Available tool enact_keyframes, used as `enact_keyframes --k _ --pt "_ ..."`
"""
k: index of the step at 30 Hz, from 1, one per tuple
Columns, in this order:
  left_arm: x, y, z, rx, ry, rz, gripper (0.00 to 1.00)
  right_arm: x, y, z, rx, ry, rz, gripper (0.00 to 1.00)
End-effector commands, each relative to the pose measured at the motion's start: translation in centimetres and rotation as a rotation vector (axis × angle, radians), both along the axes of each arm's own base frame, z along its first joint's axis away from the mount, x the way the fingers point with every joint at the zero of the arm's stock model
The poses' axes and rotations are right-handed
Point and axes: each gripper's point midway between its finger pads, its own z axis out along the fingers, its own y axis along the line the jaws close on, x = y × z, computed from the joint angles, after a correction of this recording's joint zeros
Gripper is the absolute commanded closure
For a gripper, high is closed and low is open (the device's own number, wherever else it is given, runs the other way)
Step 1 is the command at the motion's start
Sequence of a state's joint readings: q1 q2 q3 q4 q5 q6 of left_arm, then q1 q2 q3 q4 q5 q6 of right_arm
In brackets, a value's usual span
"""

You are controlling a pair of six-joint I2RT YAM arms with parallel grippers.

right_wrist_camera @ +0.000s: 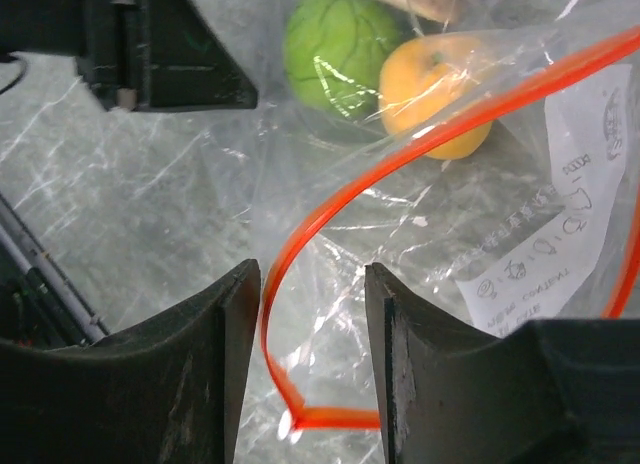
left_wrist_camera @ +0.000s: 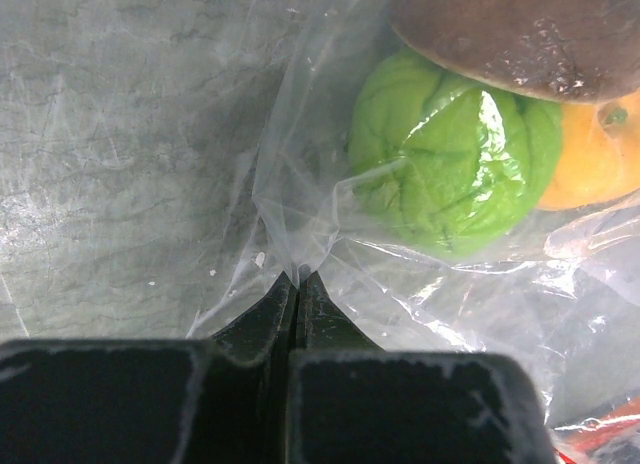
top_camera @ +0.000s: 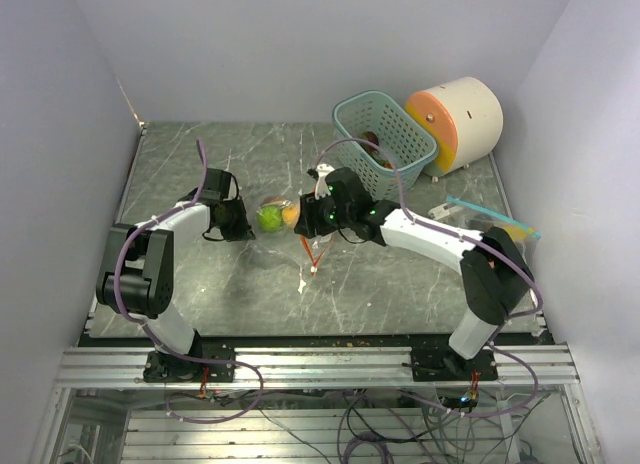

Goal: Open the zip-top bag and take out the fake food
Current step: Pick up the fake fruit from the zipper food storage bag.

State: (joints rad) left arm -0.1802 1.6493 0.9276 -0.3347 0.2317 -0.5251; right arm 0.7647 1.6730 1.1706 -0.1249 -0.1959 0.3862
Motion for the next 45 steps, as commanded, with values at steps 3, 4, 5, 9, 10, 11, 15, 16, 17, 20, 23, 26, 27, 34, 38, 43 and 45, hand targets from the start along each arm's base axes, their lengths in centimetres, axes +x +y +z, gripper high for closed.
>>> enact_keyframes --k 3,4,5,9,10,11,15,16,17,20,23,26,27,34,38,43,45 --pt "0.9 0.7 1.3 0.024 -0.037 0.021 0.93 2.3 1.7 -3.6 -0.024 0.044 -0.023 0.58" --pt "0.9 0.9 1.4 0.032 -0.040 0.023 0.93 2.4 1.9 -3.5 -0.016 0.041 -0.024 0.59" --pt "0.9 1.0 1.6 0.041 -0.047 0.024 0.93 2.7 2.0 -3.2 -0.009 0.029 -0.026 0.60" --pt "0.7 1.4 1.7 0.058 -0.051 0.027 0.93 3.4 1.6 -1.3 -0.005 -0.025 -0.049 0.60" --pt "0.7 1.3 1.6 0.055 -0.050 0.025 0.93 3.4 1.3 -0.6 0.000 -0.038 -0.055 0.58" --pt "0.7 1.2 1.5 0.049 -0.049 0.025 0.93 3.4 1.0 -0.1 0.003 -0.048 -0.060 0.55" --pt "0.9 0.9 1.2 0.033 -0.045 0.022 0.93 3.1 -0.4 2.2 0.015 -0.086 -0.090 0.50" --pt "1.0 0.9 1.2 0.033 -0.044 0.021 0.93 3.0 -0.9 2.6 0.014 -0.095 -0.102 0.50" --pt "1.1 0.8 1.2 0.033 -0.046 0.021 0.93 2.9 -1.5 3.0 0.011 -0.102 -0.115 0.50" --pt "1.2 0.8 1.3 0.029 -0.049 0.020 0.93 2.9 -3.7 3.0 -0.018 -0.097 -0.165 0.57" --pt "1.2 0.7 1.2 0.022 -0.048 0.019 0.93 2.9 -5.3 2.1 -0.027 -0.068 -0.192 0.73" --pt "1.0 0.5 1.1 0.016 -0.046 0.014 0.93 2.9 -5.1 1.3 -0.017 -0.037 -0.184 0.85" --pt "1.0 0.6 1.2 0.019 -0.048 0.015 0.93 2.8 -4.7 1.2 -0.005 -0.024 -0.176 0.87" --pt "1.8 1.2 4.5 0.051 -0.142 0.021 0.93 2.7 -2.5 -1.2 0.071 0.055 -0.142 0.90" --pt "2.8 0.9 8.4 0.053 -0.276 0.010 0.93 3.2 -1.4 -2.8 0.088 0.089 -0.142 0.91" --pt "3.3 -2.1 14.3 0.064 -0.502 -0.084 0.93 4.2 -0.5 -5.1 0.089 0.120 -0.151 0.91" --pt "3.1 -2.7 13.6 0.080 -0.489 -0.104 0.93 4.5 -0.1 -5.8 0.092 0.132 -0.152 0.91"
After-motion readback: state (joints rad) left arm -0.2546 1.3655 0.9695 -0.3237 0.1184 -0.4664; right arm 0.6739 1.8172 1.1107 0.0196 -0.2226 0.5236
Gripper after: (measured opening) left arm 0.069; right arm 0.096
